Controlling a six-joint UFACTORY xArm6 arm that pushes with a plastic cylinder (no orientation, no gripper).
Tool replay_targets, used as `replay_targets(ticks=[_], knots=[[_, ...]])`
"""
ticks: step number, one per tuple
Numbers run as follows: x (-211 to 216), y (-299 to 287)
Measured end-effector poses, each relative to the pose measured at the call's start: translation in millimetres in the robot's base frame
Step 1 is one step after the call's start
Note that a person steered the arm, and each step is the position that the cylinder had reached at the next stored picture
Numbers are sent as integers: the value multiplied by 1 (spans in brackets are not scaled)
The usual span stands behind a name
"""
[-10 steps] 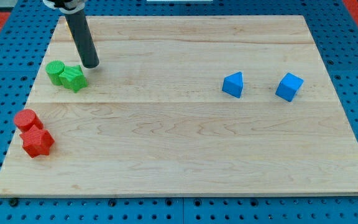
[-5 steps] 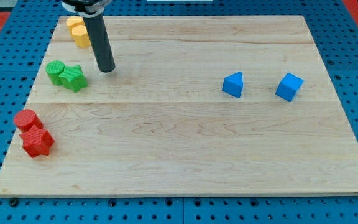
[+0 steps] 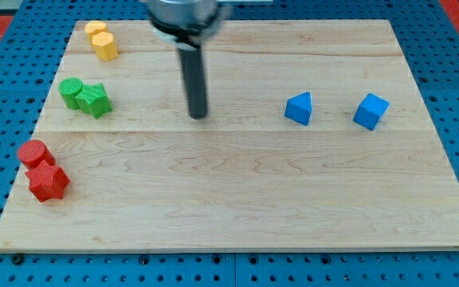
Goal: Move the blue blocks at the top center of the board
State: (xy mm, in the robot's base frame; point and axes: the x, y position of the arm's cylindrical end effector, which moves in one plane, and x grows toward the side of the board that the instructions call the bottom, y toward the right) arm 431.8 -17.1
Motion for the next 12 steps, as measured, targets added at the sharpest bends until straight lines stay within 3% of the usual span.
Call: replay_targets(ticks=[2,4,7,9,12], knots=[[24,182],[21,268],[-34,219],[-37,138],[-158,105]])
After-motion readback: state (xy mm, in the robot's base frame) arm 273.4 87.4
